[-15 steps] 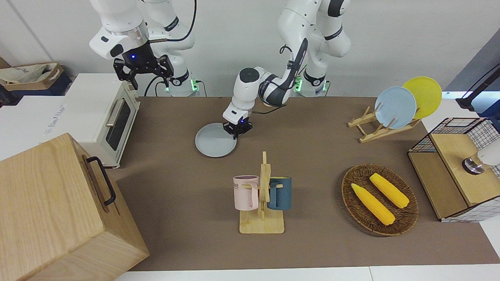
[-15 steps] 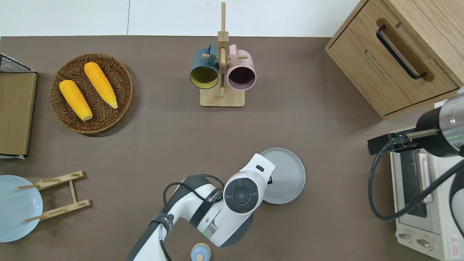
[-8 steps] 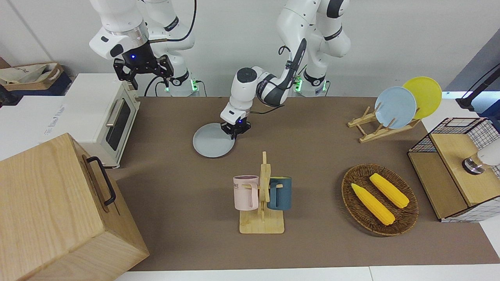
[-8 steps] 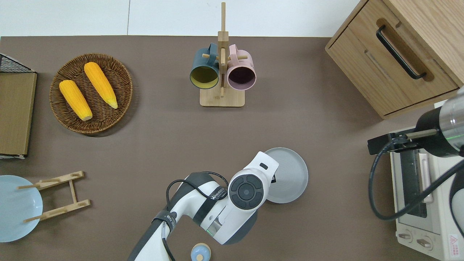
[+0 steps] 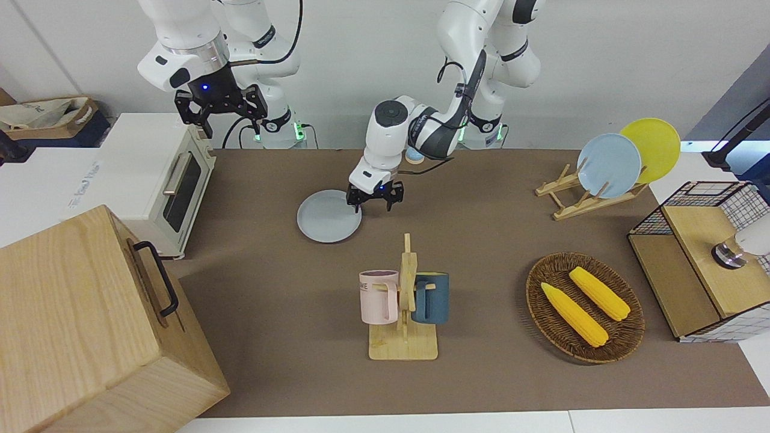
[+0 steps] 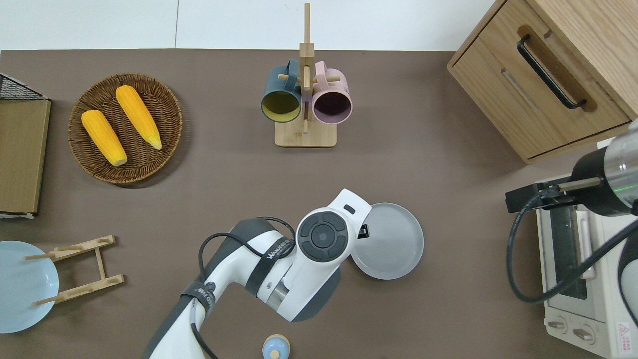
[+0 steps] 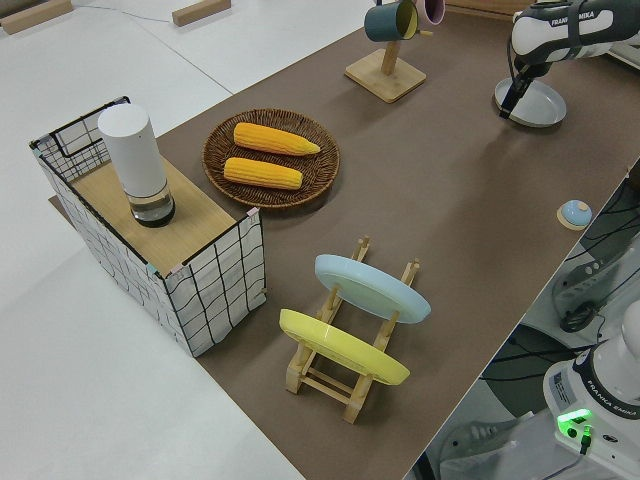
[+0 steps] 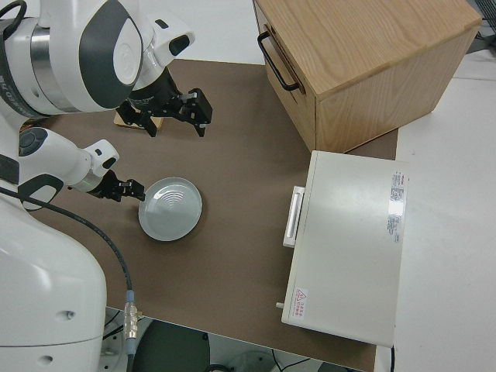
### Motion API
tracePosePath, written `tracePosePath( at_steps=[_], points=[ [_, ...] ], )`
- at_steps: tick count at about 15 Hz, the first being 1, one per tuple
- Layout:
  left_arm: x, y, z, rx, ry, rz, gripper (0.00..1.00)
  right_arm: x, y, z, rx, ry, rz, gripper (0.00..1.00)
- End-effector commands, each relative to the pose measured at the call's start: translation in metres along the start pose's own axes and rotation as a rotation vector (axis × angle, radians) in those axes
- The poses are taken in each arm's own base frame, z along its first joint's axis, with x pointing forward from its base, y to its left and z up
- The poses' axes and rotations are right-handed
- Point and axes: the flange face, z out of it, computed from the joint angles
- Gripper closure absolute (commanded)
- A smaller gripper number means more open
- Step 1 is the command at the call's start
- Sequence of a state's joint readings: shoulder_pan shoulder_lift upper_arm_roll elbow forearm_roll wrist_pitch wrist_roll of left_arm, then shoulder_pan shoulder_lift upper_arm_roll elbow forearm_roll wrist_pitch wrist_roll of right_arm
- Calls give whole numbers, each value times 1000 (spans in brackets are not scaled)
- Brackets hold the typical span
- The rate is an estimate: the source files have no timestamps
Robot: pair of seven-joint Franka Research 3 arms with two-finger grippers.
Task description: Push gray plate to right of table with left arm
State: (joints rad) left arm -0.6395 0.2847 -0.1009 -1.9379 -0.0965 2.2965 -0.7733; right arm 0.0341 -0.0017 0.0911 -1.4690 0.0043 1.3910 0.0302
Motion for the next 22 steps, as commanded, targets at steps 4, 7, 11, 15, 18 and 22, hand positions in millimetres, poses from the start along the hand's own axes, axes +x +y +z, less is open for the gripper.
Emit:
tracePosePath(
  at_steps=[4,7,11,15,18,22],
  points=[
    [43,-79,-70,49,-32,55,9,-4,2,-3,7,-4,1,17],
    [62,-121,-97,64,-58,95,9,-4,2,-3,7,-5,3,17],
    [73,-169,-134,86,-72,97,9,-4,2,-3,7,-5,1,17],
    [85,-216,-168,121,-68,116,9,-4,2,-3,7,-4,1,17],
    [94,-254,-194,117,-62,104,9,-4,3,-3,8,-5,3,17],
    [105,-291,-226,107,-33,98,9,-4,3,-3,8,-4,4,17]
  ],
)
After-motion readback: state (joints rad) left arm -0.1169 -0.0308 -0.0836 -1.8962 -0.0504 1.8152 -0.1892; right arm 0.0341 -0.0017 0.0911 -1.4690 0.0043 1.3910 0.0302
